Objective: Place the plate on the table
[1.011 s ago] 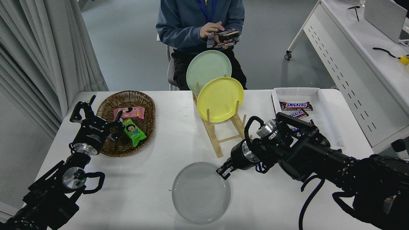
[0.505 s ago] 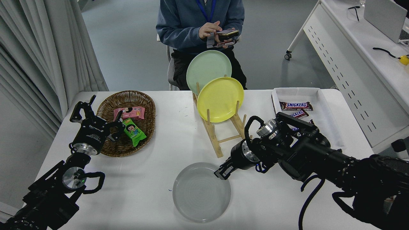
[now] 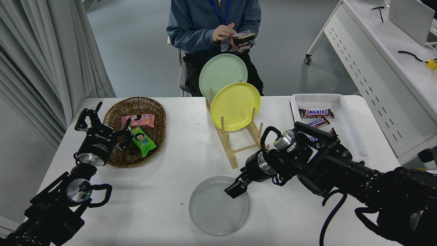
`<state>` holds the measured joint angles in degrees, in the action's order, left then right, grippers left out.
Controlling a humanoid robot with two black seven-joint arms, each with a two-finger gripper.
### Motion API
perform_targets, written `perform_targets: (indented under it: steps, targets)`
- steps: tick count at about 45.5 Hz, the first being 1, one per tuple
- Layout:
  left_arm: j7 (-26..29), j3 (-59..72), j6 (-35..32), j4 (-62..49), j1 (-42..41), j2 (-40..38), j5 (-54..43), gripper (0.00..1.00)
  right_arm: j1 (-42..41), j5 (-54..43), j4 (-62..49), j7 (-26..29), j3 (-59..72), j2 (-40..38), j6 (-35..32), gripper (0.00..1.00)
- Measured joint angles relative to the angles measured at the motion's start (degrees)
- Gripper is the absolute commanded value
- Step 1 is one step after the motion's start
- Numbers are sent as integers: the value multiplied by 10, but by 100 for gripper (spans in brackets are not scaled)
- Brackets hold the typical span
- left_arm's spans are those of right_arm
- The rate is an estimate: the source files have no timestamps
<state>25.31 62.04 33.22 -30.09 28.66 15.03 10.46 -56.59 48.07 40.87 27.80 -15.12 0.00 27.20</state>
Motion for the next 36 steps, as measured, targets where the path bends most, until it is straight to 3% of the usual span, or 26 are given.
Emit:
perform_targets:
  steps: [8,15,28,36]
  targets:
    - [0,0,0,0,0,0,0,100,2,-63,-4,-28,-7,0,-139,100]
    - [0,0,0,0,0,0,0,100,1,-103,-9,-105,-13,0,-226,100]
    - [0,0,0,0,0,0,0,100,8,-165,-8,-286,-40,-10,-287,100]
    - [0,0,0,0,0,0,0,100,24,-208,-11,-336,-93,-24,-301,100]
